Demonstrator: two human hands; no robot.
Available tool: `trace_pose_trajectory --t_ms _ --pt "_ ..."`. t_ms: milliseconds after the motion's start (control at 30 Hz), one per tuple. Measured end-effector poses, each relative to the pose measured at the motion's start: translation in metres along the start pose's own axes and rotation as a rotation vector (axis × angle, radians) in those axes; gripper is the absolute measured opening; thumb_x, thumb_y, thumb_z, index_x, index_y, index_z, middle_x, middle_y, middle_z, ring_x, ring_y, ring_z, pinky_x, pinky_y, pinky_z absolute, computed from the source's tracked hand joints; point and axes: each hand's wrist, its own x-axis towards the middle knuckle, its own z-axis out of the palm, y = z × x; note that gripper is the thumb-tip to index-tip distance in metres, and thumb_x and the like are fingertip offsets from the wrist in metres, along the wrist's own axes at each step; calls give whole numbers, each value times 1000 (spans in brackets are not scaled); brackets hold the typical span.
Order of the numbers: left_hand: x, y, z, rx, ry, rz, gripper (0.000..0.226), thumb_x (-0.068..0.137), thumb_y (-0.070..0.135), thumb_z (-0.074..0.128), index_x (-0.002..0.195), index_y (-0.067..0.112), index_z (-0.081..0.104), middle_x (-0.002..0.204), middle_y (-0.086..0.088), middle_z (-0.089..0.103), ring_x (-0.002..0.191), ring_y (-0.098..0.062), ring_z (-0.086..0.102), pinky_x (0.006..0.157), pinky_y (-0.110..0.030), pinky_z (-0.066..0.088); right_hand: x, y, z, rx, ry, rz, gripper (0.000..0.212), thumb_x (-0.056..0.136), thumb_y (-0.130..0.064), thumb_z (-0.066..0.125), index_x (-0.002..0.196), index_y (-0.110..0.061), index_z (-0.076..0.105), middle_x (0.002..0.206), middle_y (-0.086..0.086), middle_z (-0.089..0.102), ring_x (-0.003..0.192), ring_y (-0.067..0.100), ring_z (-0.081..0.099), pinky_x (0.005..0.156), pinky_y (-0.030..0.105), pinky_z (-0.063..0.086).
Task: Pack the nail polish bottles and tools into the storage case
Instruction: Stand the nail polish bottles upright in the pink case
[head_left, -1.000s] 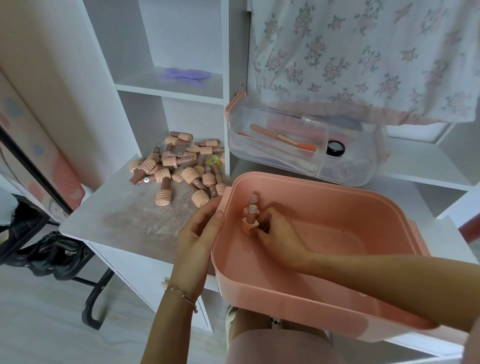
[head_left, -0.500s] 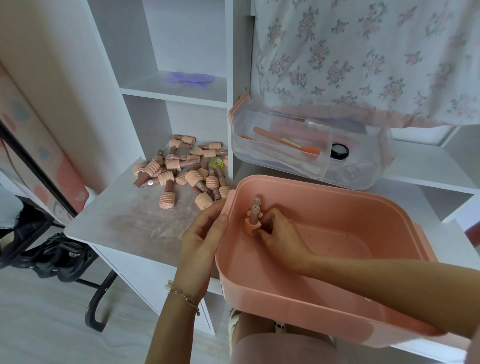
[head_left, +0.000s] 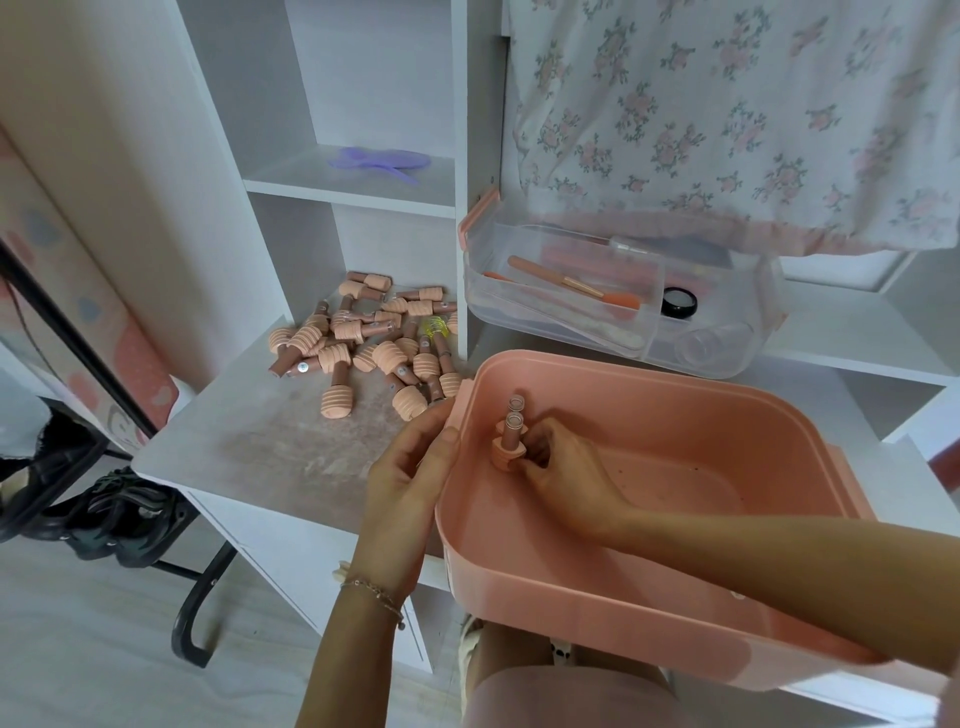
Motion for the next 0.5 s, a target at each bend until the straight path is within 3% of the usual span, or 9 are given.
trace_pose_trajectory --t_ms 200,367,433,500 --pt "0 1 -2 20 -13 6 32 88 22 56 84 51 69 93 23 71 88 3 65 76 -14 53 -5 4 -9 -1 -59 78 25 76 -19 71 92 -20 51 84 -4 59 78 11 56 73 21 43" --pt "-1 -1 -2 16 -32 -1 22 82 32 58 86 51 69 95 21 71 90 2 65 72 -13 53 -9 5 -20 -103 -96 124 24 77 -21 71 96 -13 58 88 0 62 78 11 56 73 20 41" --pt "-3 0 -4 24 -64 -14 22 74 42 57 91 47 70 98 22 70 92 3 65 75 -14 53 -11 0 -27 -146 -74 72 13 79 -22 69 87 -17 59 83 -2 62 73 9 55 68 18 40" --pt "-3 -1 -11 44 -112 -20 34 71 47 56 101 38 68 104 21 69 97 3 63 75 -13 52 -13 -13 -37 -185 -8 -96 7 83 -25 64 82 -23 58 79 -10 60 71 3 53 68 19 40"
